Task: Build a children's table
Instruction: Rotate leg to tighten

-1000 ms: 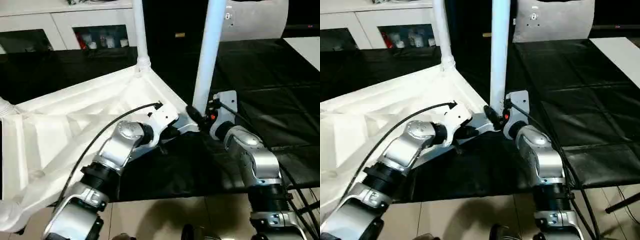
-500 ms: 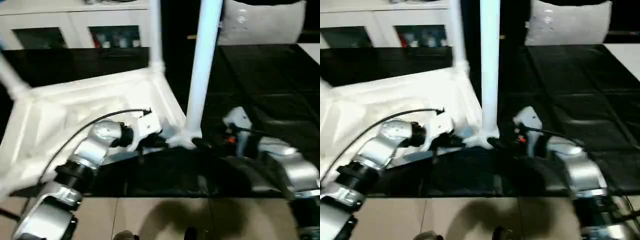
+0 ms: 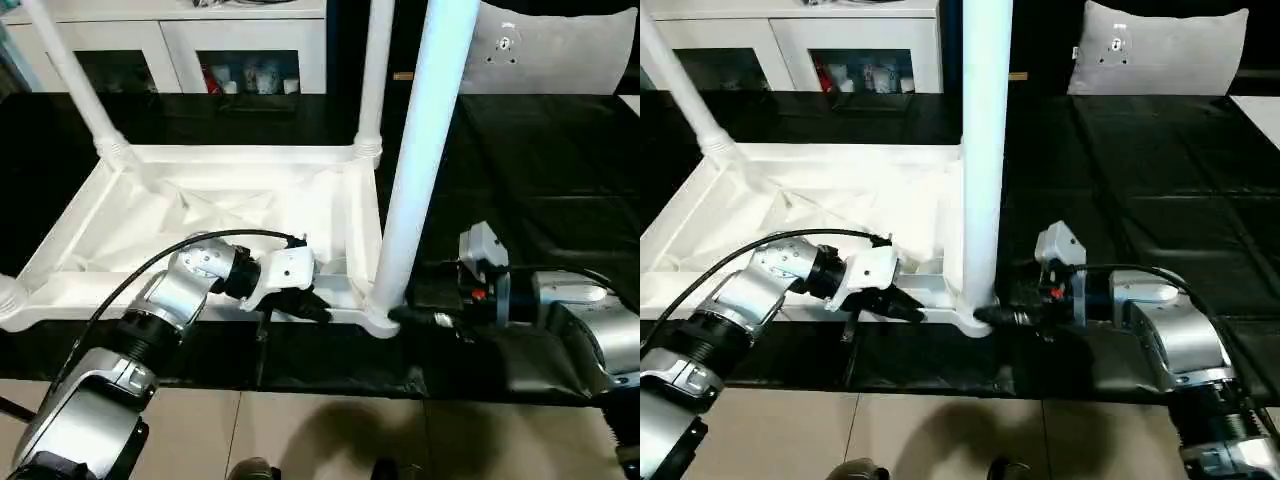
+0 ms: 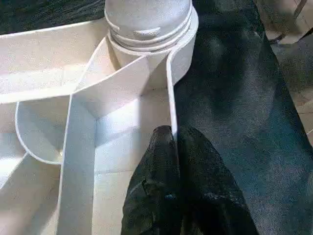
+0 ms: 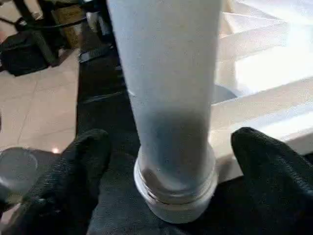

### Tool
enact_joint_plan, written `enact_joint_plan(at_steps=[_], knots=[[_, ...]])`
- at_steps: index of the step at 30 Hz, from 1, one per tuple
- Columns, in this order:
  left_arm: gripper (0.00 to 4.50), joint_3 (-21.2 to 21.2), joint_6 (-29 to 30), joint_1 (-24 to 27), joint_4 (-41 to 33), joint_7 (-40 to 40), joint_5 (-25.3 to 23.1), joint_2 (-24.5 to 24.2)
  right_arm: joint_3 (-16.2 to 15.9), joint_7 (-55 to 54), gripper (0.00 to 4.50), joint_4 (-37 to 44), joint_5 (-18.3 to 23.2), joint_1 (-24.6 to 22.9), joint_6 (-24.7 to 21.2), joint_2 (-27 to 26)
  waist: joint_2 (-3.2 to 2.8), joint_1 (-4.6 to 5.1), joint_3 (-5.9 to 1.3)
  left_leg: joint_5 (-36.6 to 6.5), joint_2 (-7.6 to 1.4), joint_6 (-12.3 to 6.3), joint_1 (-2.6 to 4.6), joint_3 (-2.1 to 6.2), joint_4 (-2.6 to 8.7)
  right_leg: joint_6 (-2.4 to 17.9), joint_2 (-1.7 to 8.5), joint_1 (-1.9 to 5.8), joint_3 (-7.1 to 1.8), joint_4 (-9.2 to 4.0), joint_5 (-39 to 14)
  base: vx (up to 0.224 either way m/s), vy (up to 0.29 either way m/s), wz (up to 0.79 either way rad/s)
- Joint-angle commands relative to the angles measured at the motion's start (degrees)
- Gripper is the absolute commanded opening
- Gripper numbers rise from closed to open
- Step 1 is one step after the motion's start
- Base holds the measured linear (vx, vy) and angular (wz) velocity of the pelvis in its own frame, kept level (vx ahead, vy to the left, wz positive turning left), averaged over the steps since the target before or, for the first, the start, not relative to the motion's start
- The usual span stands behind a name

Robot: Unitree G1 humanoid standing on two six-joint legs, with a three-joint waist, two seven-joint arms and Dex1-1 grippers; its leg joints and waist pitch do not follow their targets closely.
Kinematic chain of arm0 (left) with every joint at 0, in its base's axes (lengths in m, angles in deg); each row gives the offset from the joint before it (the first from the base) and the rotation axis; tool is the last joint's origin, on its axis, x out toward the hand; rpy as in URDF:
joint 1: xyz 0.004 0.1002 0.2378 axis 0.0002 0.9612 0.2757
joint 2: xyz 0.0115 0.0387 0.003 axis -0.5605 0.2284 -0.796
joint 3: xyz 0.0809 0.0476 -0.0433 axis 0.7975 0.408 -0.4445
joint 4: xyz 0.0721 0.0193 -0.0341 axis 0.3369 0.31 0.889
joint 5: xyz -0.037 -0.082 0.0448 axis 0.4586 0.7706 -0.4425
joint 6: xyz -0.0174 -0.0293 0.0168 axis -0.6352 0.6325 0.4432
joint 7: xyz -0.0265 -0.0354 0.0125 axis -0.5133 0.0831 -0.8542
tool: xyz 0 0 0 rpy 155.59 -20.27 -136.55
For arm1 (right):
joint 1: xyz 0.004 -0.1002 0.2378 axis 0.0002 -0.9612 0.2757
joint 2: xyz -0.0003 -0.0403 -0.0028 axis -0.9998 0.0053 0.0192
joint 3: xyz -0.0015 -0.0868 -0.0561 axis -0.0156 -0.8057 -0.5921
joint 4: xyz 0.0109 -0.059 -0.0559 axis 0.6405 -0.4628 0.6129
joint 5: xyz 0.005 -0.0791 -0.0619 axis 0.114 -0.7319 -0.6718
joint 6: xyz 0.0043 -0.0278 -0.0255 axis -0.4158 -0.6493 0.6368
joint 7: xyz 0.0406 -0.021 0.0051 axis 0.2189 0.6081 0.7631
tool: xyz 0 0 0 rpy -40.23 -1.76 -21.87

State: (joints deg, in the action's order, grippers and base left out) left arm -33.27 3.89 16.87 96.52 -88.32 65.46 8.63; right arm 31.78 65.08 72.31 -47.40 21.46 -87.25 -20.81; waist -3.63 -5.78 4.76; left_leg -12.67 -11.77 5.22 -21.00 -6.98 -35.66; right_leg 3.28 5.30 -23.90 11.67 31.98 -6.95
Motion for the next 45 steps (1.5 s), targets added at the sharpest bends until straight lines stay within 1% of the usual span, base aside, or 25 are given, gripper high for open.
enact_joint_plan(at_steps=[1,2,3,4,6,8,15,16,17,21,23,27,28,32,35,36,37,38,39,40,41,42,43,44,45], knots=[[0.00,1.31,-2.84,-1.91,-0.61,-2.89,0.17,0.07,-0.81,1.81,4.44,-0.14,-0.31,0.39,1.08,0.58,0.65,0.05,-5.42,-3.23,-1.28,-6.55,-0.17,-0.81,3.79,2.67,3.66,4.89,-3.72,-3.97,-20.63,0.000,0.000,0.00],[0.00,1.41,-3.21,-1.99,-0.35,-3.19,0.15,0.13,-0.93,2.28,4.44,-0.50,-0.03,0.57,0.89,0.55,0.64,-0.04,-5.33,-3.45,-1.31,-6.66,-0.13,-0.82,3.80,2.48,3.56,4.79,-3.68,-4.09,-21.05,0.000,0.000,0.00],[0.00,1.49,-3.46,-2.01,-0.22,-3.42,0.16,0.17,-0.99,2.53,4.20,-1.01,0.01,0.85,1.10,0.43,0.61,-0.13,-5.37,-3.56,-1.34,-6.55,-0.09,-0.83,3.80,2.36,3.62,4.81,-3.68,-4.12,-21.28,0.000,0.000,0.00],[0.00,1.53,-3.83,-2.01,0.01,-3.70,0.22,0.22,-1.08,2.72,4.11,-1.82,-0.05,1.35,1.29,0.21,0.80,-0.18,-5.35,-3.56,-1.35,-6.55,-0.12,-0.86,3.82,2.29,3.63,4.80,-3.69,-4.17,-21.31,0.000,0.000,0.00],[0.00,1.64,-4.20,-1.95,0.09,-4.09,0.22,0.20,-1.15,2.98,4.08,-2.29,0.16,1.77,0.81,0.06,0.72,-0.38,-5.35,-3.52,-1.36,-6.37,-0.03,-0.87,3.83,2.19,3.62,4.71,-3.68,-4.16,-21.60,0.000,0.000,0.00],[0.00,1.68,-4.33,-1.94,0.13,-4.26,0.23,0.20,-1.19,2.97,3.75,-2.45,0.16,1.91,0.85,0.03,0.74,-0.47,-5.33,-3.43,-1.45,-6.31,-0.10,-0.85,3.87,2.21,3.60,4.77,-3.68,-4.08,-21.39,0.000,0.000,0.00],[0.00,1.72,-5.24,-1.83,0.45,-5.28,0.16,0.26,-1.90,3.97,3.21,-3.19,1.19,2.68,0.25,-1.10,0.66,-0.57,-5.44,-2.48,-1.54,-6.67,-0.17,-0.82,3.80,2.69,3.61,4.76,-3.77,-3.77,-19.92,0.000,0.000,0.00],[0.00,1.73,-5.28,-1.82,0.46,-5.31,0.14,0.25,-1.97,4.12,2.97,-3.15,1.30,2.68,0.19,-1.13,0.70,-0.54,-5.46,-2.31,-1.59,-6.71,-0.18,-0.78,3.81,2.88,3.63,4.76,-3.79,-3.69,-19.52,0.000,0.000,0.00],[0.00,1.74,-5.36,-1.78,0.48,-5.34,0.08,0.26,-2.18,4.53,2.97,-2.96,1.53,2.66,0.00,-1.18,0.61,-0.54,-5.41,-2.47,-1.61,-6.71,-0.18,-0.80,3.82,2.97,3.65,4.74,-3.80,-3.74,-19.61,0.000,0.000,0.00],[0.00,1.73,-5.58,-1.82,0.70,-5.28,-0.08,0.30,-2.55,5.23,2.68,-2.73,1.88,2.62,-0.40,-1.12,0.74,-0.55,-5.35,-3.12,-1.42,-6.29,-0.14,-0.89,3.86,2.36,3.62,4.82,-3.71,-3.95,-20.98,0.000,0.000,0.00],[0.00,1.68,-5.73,-1.91,0.93,-5.18,-0.16,0.34,-2.60,5.55,2.41,-2.75,1.99,2.64,-0.71,-1.07,0.68,-0.55,-5.32,-2.97,-1.48,-6.32,-0.12,-0.87,3.88,2.30,3.63,4.77,-3.73,-3.97,-20.92,0.000,0.000,0.00],[0.00,1.52,-5.28,-1.90,1.00,-4.76,-0.20,0.46,-2.81,5.63,2.23,-2.06,2.32,2.18,-1.39,-0.98,0.73,-0.51,-5.25,-3.50,-1.48,-6.11,-0.06,-0.89,3.91,2.15,3.63,4.75,-3.68,-4.08,-21.58,0.000,0.000,0.00],[0.00,1.28,-4.08,-1.74,0.67,-4.20,-0.10,0.57,-2.70,4.90,2.09,-1.40,2.59,1.64,-2.28,-1.26,0.80,-0.49,-5.24,-3.35,-1.46,-6.15,-0.09,-0.91,3.91,2.14,3.58,4.75,-3.70,-4.09,-21.44,0.000,0.000,0.00],[0.00,0.95,-2.05,-1.47,0.06,-3.25,-0.06,0.71,-2.09,3.03,1.99,-0.53,3.07,1.01,-3.98,-2.09,0.81,-0.50,-5.20,-3.05,-1.50,-6.04,-0.10,-0.87,3.95,1.94,3.63,4.80,-3.73,-4.09,-21.44,0.000,0.000,0.00],[0.00,-0.46,5.59,-0.65,-2.70,1.08,-0.14,1.57,-1.56,-2.94,1.97,3.19,3.09,-0.64,-7.73,-4.46,0.85,-0.30,-4.80,-4.57,-1.55,-5.05,0.21,-0.96,4.17,1.36,3.66,4.69,-3.62,-4.63,-24.18,0.000,0.000,0.00],[0.00,-0.65,6.92,-0.49,-3.33,1.85,-0.24,1.69,-1.51,-4.21,1.97,3.77,2.89,-0.88,-8.20,-4.98,0.82,-0.23,-4.78,-4.76,-1.45,-4.71,0.12,-0.89,4.20,1.15,3.75,4.78,-3.52,-4.66,-24.76,0.000,0.000,0.00],[0.00,-1.00,8.63,-0.30,-4.12,3.24,-0.45,1.91,-1.48,-6.04,1.97,4.34,2.48,-1.12,-8.68,-5.82,0.85,-0.04,-4.64,-5.51,-1.27,-4.45,0.15,-0.95,4.21,0.60,3.62,4.73,-3.34,-4.96,-25.92,0.000,0.000,0.00],[0.00,-2.21,12.94,0.13,-5.95,6.96,-0.41,3.11,-1.06,-11.68,1.97,5.07,0.99,-1.23,-10.14,-8.29,0.83,0.52,-4.24,-7.82,-0.78,-3.46,0.44,-1.11,4.16,-1.20,3.44,4.55,-2.83,-5.74,-29.65,0.000,0.000,0.00],[0.00,-3.09,15.79,0.29,-7.11,9.50,-0.25,4.17,-0.41,-15.64,1.97,5.15,0.37,-0.97,-11.39,-10.36,0.79,0.79,-4.08,-8.67,-0.69,-3.14,0.66,-1.20,4.15,-1.70,3.39,4.42,-2.59,-6.14,-30.88,0.000,0.000,0.00],[0.00,-4.01,19.15,0.43,-8.47,12.45,-0.17,5.50,0.37,-20.23,1.97,5.07,-0.44,-0.57,-12.53,-12.73,0.69,1.62,-3.64,-11.20,-0.27,-2.48,1.24,-1.22,3.81,-3.41,3.20,4.12,-1.54,-7.20,-34.39,0.000,0.000,0.00],[0.00,-4.82,22.40,0.52,-9.75,15.22,-0.13,6.89,1.14,-24.96,1.97,4.79,-1.48,-0.05,-13.61,-15.09,0.42,2.47,-3.61,-13.03,-0.54,-1.93,1.41,-0.88,3.75,-4.58,3.09,4.42,-0.62,-7.74,-35.34,0.000,0.000,0.00],[0.00,-4.92,22.86,0.52,-9.94,15.67,-0.18,7.13,1.22,-25.76,1.97,4.72,-1.75,0.05,-13.78,-15.46,0.22,3.01,-3.88,-13.83,-0.80,-1.90,1.47,-0.65,3.81,-5.06,3.15,4.82,-0.41,-7.85,-34.74,0.000,0.000,0.00],[0.00,-5.10,23.81,0.51,-10.32,16.68,-0.35,7.67,1.34,-27.57,1.96,4.54,-2.45,0.28,-14.12,-16.28,0.17,3.56,-4.12,-14.38,-1.26,-2.20,1.27,-0.28,4.06,-5.18,3.30,5.32,-0.43,-7.64,-33.10,0.000,0.000,0.00],[0.00,-5.32,25.44,0.52,-10.99,19.38,-1.23,9.00,1.86,-32.22,1.96,3.92,-4.17,0.89,-14.84,-18.53,-0.38,4.97,-3.86,-17.22,-3.15,-2.96,-0.73,1.18,5.39,-5.59,3.28,6.68,-0.97,-5.83,-29.01,0.000,0.000,0.00],[0.00,-5.46,26.77,0.56,-11.55,21.47,-1.78,10.16,2.77,-36.74,1.96,3.26,-5.46,1.52,-15.58,-20.76,-0.51,5.30,-3.94,-18.88,-3.65,-2.87,-0.31,1.28,5.62,-5.21,3.46,6.56,-1.47,-5.58,-28.39,0.000,0.000,0.00]])
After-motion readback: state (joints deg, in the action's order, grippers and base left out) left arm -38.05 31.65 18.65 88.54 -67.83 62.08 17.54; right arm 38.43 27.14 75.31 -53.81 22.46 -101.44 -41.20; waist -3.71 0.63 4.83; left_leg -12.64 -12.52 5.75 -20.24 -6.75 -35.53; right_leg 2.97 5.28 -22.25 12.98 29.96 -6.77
